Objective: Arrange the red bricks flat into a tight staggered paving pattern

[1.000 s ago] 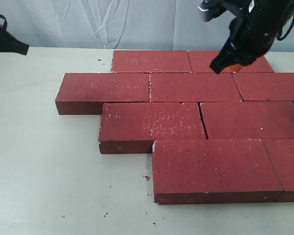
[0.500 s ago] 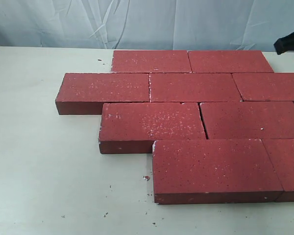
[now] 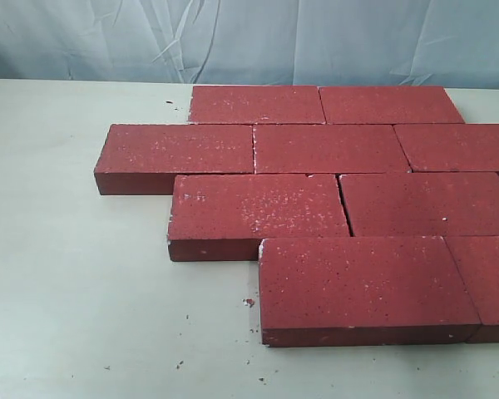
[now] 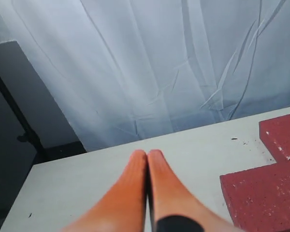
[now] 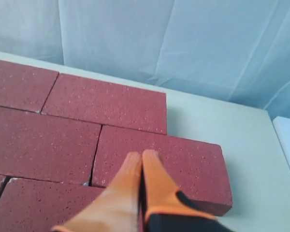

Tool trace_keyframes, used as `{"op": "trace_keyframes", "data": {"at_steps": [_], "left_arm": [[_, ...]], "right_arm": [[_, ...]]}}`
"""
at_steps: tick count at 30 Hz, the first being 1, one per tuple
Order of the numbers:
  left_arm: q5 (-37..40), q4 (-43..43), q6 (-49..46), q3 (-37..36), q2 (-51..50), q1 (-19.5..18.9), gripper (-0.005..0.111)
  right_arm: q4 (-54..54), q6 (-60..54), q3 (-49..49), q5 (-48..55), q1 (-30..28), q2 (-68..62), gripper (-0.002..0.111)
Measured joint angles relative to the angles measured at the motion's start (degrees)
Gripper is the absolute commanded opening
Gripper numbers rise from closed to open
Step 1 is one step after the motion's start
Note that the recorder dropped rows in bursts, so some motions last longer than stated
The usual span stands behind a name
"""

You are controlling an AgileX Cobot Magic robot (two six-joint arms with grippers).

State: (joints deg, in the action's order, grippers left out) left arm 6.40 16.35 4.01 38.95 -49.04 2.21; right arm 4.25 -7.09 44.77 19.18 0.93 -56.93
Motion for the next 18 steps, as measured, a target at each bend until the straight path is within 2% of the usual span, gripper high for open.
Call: {"op": "trace_keyframes", "data": {"at_steps": [5,9,18], "left_arm": [[-2.27,-0.8,0.0,-4.61,6.01,0.0,0.0],[-2.4,-4.74,0.0,-7.35,11.03,0.0,0.0],[0.34,-8.62,0.0,-8.4,18.93,0.0,0.0]], "right_arm": [[-0.5,0.14,-5.38,-4.67,0.0,7.05,-0.001],[-0.64,0.14,-8.66,-6.81,0.0,11.84,-0.001],[-4.72,0.14,-9.39,-6.95,0.0,17.75,-0.001]]}}
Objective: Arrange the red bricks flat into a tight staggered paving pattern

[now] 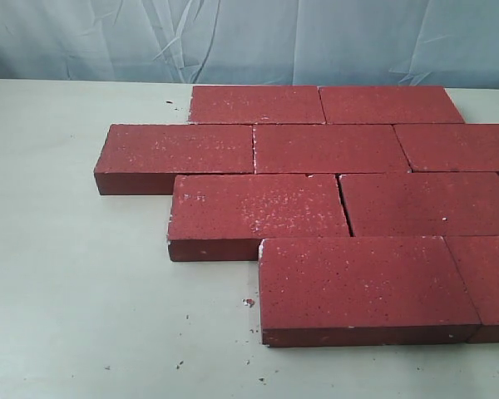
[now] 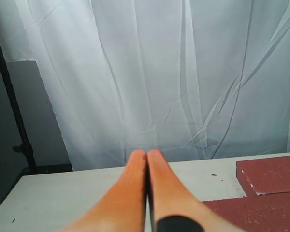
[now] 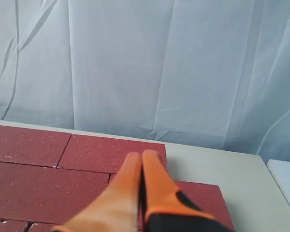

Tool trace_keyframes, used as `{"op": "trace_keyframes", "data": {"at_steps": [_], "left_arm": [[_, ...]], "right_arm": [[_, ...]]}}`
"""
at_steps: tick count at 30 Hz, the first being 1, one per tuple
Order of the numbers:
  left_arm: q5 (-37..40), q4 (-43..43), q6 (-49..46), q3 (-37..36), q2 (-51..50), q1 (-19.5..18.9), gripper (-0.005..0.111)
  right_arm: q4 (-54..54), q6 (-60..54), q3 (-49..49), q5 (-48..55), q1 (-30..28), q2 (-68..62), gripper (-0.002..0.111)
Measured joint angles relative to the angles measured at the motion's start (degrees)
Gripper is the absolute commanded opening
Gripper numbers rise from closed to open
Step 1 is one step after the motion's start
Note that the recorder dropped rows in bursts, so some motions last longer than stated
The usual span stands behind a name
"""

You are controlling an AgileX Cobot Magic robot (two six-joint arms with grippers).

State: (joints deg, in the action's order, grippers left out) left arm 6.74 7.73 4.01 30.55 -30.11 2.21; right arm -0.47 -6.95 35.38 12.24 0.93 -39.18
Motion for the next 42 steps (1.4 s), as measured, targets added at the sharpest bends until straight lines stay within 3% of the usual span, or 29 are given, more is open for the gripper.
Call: {"op": "trace_keyframes", "data": {"at_steps": [25,42], "left_arm": [[-0.1,-0.03,0.0,-0.33,2.27,0.0,0.0],[0.37,-1.03,-3.37,-21.0,22.91,-2.37,0.0]], "right_arm": [[-0.11,0.14,0.0,-0.09,0.0,0.37,-0.001],[-0.33,0.14,0.0,-0.09,0.0,0.37,-0.001]]}}
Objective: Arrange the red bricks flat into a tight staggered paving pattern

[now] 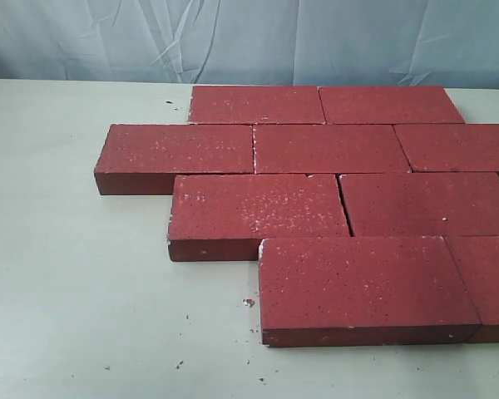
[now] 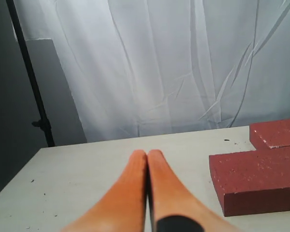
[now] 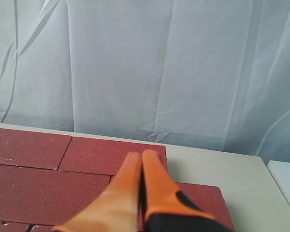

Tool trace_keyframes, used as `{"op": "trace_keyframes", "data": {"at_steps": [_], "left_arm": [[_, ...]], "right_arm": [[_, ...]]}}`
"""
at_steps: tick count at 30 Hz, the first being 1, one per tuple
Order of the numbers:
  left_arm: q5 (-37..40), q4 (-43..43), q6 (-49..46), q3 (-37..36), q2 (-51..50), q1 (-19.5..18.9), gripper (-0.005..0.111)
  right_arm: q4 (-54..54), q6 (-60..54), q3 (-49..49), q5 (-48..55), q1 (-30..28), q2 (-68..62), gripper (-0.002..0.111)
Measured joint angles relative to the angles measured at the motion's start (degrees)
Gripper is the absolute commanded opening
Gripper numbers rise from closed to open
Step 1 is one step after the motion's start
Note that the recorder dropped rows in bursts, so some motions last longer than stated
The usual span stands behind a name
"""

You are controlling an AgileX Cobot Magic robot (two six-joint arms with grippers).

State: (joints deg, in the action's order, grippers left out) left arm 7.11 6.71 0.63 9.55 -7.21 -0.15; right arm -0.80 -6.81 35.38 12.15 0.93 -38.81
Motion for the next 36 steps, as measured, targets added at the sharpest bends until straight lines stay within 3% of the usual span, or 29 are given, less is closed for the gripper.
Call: {"op": "trace_keyframes", "data": {"at_steps": [9,15,36], "left_arm": [[1.21,-4.0,0.0,-9.29,6.82,-0.33,0.0],[5.91,-4.49,0.0,-9.3,6.95,-0.33,0.0],[6.12,-4.83,0.0,-9.3,6.95,-0.33,0.0]], "right_arm": [[0.0,0.0,0.0,0.0,0.0,0.0,-0.001],[0.0,0.0,0.0,0.0,0.0,0.0,-0.001],[-0.21,0.21,0.0,-2.74,0.0,0.0,-0.001]]}}
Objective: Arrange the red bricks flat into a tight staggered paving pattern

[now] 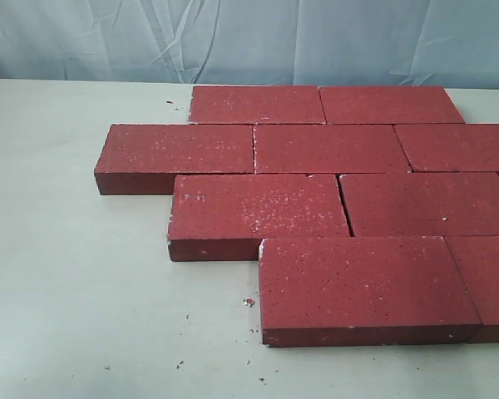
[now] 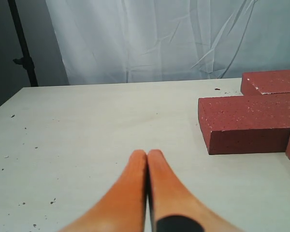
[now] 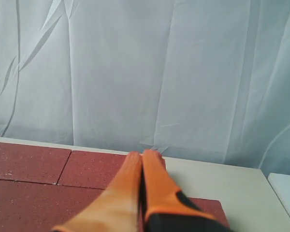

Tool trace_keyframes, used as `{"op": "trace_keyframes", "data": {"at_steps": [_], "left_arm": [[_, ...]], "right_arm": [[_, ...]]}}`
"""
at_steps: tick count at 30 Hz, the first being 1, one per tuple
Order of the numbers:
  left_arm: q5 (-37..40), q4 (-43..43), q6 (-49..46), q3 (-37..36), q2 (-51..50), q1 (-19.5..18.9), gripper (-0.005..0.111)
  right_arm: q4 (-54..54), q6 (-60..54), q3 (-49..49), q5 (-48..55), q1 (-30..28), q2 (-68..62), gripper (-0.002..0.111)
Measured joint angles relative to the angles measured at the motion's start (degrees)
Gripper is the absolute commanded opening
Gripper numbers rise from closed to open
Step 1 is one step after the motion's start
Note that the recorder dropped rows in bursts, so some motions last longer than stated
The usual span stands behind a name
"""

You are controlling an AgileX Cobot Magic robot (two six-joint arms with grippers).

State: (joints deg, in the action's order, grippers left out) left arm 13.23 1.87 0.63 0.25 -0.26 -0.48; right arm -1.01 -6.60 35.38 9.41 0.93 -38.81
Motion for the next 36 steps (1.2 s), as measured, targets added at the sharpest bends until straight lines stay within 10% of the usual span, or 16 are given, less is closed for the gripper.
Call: {"op": "trace_keyframes", "data": {"at_steps": [36], "left_arm": [[0.0,0.0,0.0,0.0,0.0,0.0,0.0]], "right_arm": [[-4.17,0.31,-34.55,-5.67,-7.27,33.83,-0.001]]}}
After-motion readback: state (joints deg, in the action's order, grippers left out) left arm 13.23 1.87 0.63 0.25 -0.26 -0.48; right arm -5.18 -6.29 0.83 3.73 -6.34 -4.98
